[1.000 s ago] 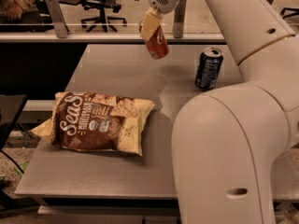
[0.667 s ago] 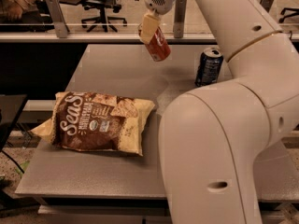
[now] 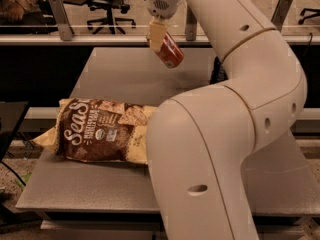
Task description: Knock coke can over
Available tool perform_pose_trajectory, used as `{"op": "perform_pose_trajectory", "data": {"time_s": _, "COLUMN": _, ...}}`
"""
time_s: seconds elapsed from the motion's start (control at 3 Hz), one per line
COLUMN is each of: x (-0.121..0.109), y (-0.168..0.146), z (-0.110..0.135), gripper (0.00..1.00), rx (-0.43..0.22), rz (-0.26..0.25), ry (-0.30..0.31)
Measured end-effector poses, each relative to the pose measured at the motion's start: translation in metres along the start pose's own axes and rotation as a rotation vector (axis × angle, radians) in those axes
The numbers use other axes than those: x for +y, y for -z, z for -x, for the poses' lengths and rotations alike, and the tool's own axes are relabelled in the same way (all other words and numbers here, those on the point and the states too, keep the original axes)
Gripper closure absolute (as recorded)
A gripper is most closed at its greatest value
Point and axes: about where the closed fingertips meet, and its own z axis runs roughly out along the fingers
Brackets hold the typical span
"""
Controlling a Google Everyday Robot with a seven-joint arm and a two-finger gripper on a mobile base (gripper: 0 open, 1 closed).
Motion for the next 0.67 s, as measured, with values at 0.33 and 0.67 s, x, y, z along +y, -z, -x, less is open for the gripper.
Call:
{"op": "perform_pose_trajectory", "data": {"time_s": 0.33, "x": 0.0046, "y": -0.0031, "z": 0.0005, "gripper": 1.0, "rx": 0.041, "rz": 0.007, "ry": 0.039}}
{"op": "perform_pose_trajectory", "data": {"time_s": 0.67, "x": 0.0135, "y": -0.0062, "z": -0.003, "gripper": 1.0, "rx": 0.08, "rz": 0.02, "ry": 0.072}}
